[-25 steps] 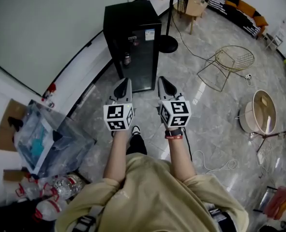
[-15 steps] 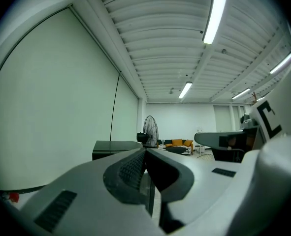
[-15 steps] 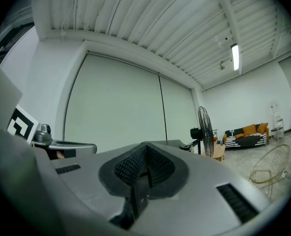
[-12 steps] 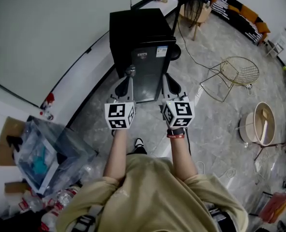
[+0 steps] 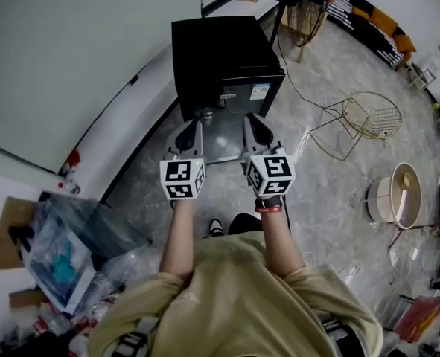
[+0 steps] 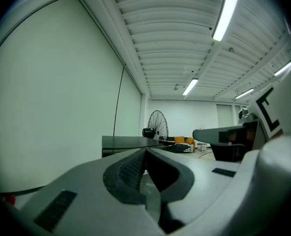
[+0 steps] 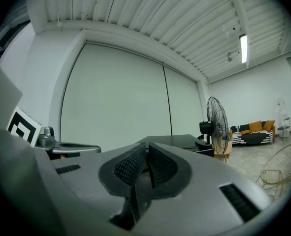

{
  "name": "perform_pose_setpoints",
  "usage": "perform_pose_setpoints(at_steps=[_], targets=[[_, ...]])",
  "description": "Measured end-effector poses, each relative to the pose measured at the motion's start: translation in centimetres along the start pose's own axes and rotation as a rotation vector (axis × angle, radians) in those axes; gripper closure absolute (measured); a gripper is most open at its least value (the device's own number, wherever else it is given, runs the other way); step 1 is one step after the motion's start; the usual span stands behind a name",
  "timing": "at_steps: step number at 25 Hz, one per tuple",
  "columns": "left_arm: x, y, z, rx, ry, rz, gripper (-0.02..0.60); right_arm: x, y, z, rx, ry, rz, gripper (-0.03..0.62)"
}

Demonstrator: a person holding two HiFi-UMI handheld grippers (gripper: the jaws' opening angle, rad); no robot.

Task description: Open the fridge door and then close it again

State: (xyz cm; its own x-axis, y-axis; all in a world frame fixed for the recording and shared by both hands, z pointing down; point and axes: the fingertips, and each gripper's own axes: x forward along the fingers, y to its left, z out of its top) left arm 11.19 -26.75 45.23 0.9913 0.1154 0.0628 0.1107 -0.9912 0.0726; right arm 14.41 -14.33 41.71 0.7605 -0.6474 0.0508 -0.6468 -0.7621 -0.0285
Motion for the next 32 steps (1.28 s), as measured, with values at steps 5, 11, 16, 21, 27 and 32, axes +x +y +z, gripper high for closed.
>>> perform_pose_setpoints(at_steps=[5, 11, 16, 21, 27, 32], targets=[[1.9, 1.7, -2.3, -0.036, 0.047, -0.003, 0.563, 3.2, 0.0, -1.3, -0.008, 0.047, 0.059, 0.568], [4.2, 5.1, -4.5, -0.075, 0.106, 0.042, 0.561, 7.5, -0.2, -1.7, -0.029, 0.076, 0.136, 0.557], [5.9, 7.7, -6.1, -0.108, 0.146, 0.090, 0.560, 11.2, -0.5, -1.7, -0.068, 0.107, 0.222, 0.533], [7.3, 9.7, -7.7, -0.143, 0.186, 0.104, 0.510, 14.1, 0.1, -2.5, -0.129, 0.153, 0.296, 0.485], [8.6, 11.5, -10.0, -0.170, 0.237, 0.093, 0.456, 17.0, 1.4, -3.8, -0.228, 0.214, 0.390, 0.450], [9.6, 12.1, -11.6, -0.189, 0.290, 0.073, 0.413, 19.3, 1.8, -4.4, -0.368, 0.269, 0.473, 0.410]])
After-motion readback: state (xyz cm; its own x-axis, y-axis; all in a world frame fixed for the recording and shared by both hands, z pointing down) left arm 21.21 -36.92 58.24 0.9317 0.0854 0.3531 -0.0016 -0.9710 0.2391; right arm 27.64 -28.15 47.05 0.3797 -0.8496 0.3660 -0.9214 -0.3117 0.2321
